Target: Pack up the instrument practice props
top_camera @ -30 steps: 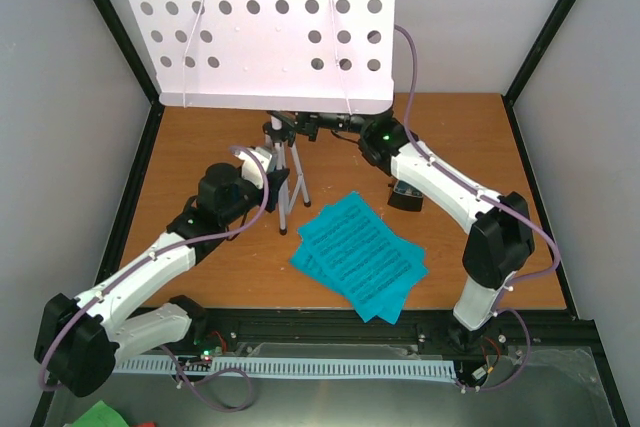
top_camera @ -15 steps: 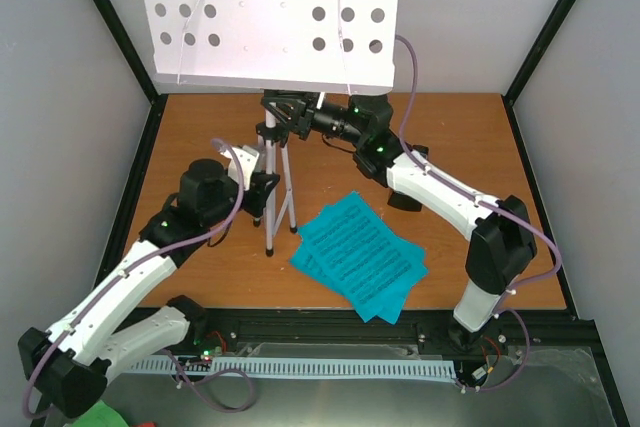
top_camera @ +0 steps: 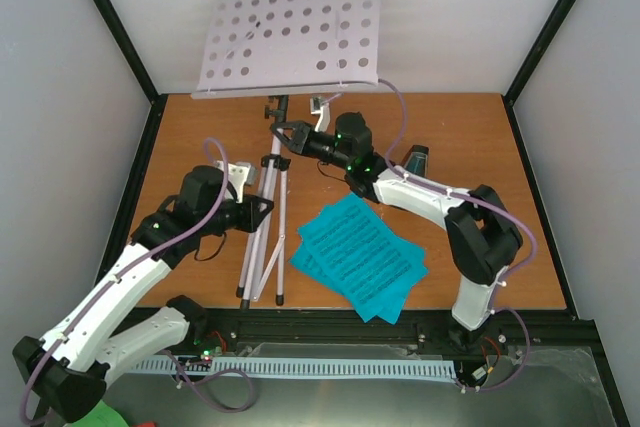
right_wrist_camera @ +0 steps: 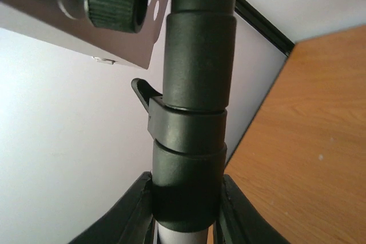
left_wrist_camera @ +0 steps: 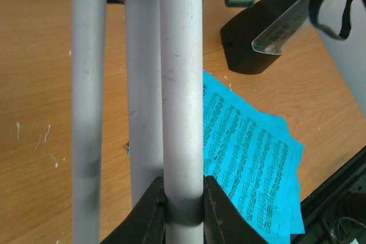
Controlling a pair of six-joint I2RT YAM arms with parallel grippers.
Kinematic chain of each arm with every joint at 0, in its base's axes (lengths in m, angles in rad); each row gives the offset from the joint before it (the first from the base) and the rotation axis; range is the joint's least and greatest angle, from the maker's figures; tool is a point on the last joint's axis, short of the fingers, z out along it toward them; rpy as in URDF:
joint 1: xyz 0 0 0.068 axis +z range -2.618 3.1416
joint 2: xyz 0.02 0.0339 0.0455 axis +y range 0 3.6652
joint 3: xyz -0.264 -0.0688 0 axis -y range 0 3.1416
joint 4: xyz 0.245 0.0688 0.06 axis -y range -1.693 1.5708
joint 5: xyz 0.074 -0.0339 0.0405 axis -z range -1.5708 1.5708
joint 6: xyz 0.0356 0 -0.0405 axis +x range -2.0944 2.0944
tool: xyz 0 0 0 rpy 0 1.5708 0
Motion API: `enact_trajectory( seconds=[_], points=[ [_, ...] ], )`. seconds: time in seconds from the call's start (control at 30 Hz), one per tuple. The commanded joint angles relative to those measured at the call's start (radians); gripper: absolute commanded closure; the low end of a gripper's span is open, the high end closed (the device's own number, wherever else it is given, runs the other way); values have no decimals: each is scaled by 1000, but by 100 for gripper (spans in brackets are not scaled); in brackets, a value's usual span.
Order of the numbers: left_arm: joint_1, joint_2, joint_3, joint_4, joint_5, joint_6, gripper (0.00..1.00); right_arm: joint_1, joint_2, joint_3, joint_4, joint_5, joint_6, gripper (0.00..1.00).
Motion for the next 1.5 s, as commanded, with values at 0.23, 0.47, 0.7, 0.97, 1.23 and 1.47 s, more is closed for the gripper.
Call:
enact_trajectory(
  seconds=[0.23, 0.47, 0.7, 0.97, 1.23, 1.47],
  points=[
    [12, 22, -65, 312, -71, -63, 100, 20, 174, -9, 134, 5, 48, 97],
    [13, 76, -152, 379, -81, -88, 100, 18, 274, 5, 144, 15, 33, 97],
    [12, 131, -188, 428, -95, -95, 100, 12, 352, 34, 151, 16, 2, 97],
    [12, 204, -221, 511, -91, -107, 100, -6, 419, 47, 155, 34, -42, 97],
    [12, 281, -226, 571, -90, -105, 100, -15, 468, 88, 94, 57, -115, 97],
    [12, 354, -232, 615, -88, -115, 100, -31, 512, 103, 89, 55, -133, 90]
  ],
)
